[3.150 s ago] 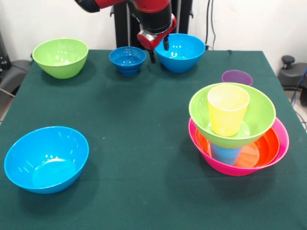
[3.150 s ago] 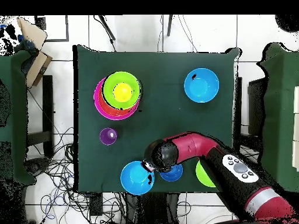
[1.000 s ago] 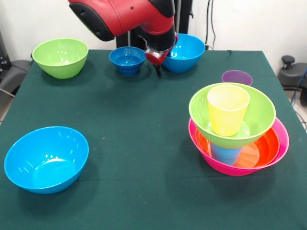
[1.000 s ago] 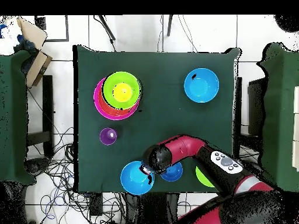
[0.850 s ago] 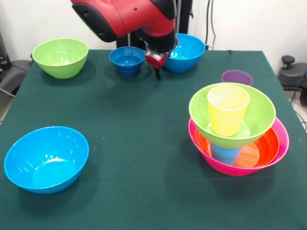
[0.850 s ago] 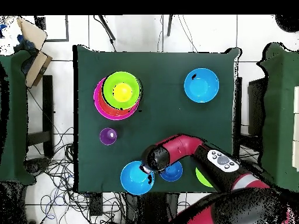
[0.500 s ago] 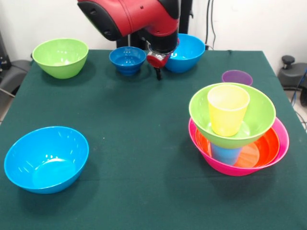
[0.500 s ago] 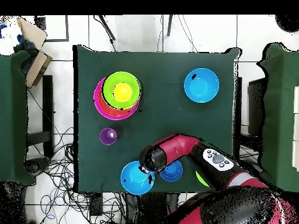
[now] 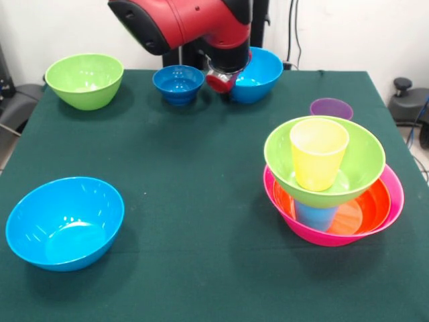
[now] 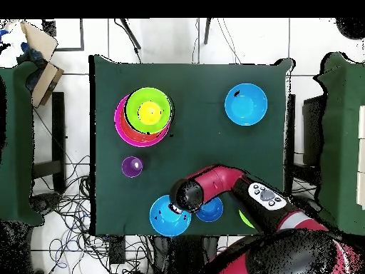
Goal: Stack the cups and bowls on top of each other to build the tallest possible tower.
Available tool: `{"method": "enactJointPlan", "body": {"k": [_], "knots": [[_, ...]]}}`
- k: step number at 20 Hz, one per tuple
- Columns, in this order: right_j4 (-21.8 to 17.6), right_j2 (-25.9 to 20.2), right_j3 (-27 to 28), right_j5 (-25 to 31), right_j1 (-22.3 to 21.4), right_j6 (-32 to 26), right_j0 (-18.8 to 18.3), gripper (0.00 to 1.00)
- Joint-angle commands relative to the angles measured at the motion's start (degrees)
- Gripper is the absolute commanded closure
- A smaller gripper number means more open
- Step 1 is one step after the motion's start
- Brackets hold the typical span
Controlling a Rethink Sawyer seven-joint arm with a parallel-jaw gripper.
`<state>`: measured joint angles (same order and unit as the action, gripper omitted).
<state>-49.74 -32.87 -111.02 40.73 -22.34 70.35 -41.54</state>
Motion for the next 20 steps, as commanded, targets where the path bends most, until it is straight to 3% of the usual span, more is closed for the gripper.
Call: {"method": "enactJointPlan", "body": {"k": [1, 6, 20], "knots": [[-3.31, -2.98, 4.51, -9.58, 0.19, -1.55, -2.53, 1.00], [-3.65, -2.01, 3.72, -13.19, -1.98, 3.13, -2.11, 1.00], [8.12, -4.58, 3.11, -3.94, -8.33, 1.53, -2.62, 1.00]]}}
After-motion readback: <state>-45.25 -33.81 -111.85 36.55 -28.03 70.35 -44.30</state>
